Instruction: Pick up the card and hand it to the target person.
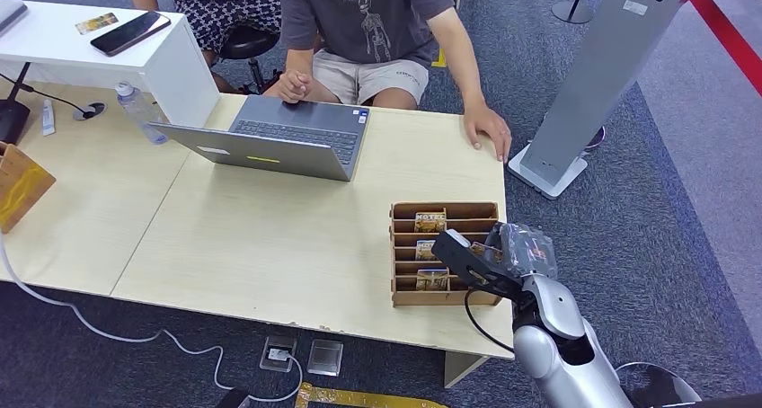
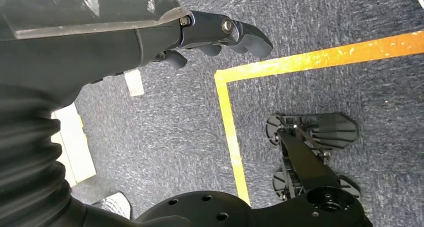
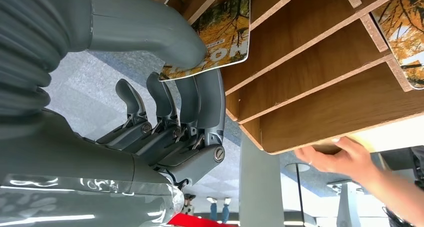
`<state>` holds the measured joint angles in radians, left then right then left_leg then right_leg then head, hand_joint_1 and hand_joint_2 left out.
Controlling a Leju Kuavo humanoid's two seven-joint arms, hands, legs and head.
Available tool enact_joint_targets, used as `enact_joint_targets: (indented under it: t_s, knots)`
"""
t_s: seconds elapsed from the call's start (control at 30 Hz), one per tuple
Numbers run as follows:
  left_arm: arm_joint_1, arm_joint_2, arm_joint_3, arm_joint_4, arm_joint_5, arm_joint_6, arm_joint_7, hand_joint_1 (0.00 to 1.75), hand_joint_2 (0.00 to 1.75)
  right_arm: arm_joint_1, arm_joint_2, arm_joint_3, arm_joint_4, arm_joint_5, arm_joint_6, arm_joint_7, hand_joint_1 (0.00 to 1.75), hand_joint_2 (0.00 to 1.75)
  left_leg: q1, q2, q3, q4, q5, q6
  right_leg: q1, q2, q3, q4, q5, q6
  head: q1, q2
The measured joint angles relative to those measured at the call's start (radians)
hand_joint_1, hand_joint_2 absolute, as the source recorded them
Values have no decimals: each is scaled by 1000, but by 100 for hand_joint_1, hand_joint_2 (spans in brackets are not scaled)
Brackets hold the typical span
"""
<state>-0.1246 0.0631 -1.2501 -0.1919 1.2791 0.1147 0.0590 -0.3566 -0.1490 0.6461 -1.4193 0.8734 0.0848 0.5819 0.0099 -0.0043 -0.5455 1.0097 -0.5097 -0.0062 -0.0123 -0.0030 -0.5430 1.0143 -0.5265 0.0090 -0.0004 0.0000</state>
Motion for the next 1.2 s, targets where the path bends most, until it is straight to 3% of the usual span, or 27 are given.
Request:
enact_joint_targets:
  t_s: [0.2,0.47,0.73,0.9,1.03,1.2]
  knots:
    - [2,1,15,0,15,-1,-3,0,175,11,-9,-6,-57,-3,-21,-15,140,175,0,0,0,0,0,0,0,0,0,0,0,0,0,0]
    - [6,1,28,0,20,-1,-11,0,175,20,-43,-54,-290,11,-47,-38,140,175,0,0,0,0,0,0,0,0,-1,0,0,0,0,0]
    - [9,1,37,0,15,-4,-21,0,175,6,-69,-95,-442,-38,-114,-123,140,175,0,0,0,0,0,0,0,0,0,0,0,0,0,0]
    - [2,2,38,0,-24,-14,-23,0,175,-76,-50,-88,-324,-76,-148,-236,140,175,0,0,-1,0,0,0,0,0,1,1,0,0,-1,0]
    - [-15,4,38,0,-46,-21,-8,0,175,-173,1,-74,-123,-90,-207,-337,140,175,0,-2,-1,0,1,0,0,-1,1,1,0,0,-1,0]
    - [-23,4,37,0,-55,-23,12,0,175,-298,80,-62,145,-75,-278,-395,140,175,0,-2,-2,0,1,0,0,-1,0,2,0,0,-2,0]
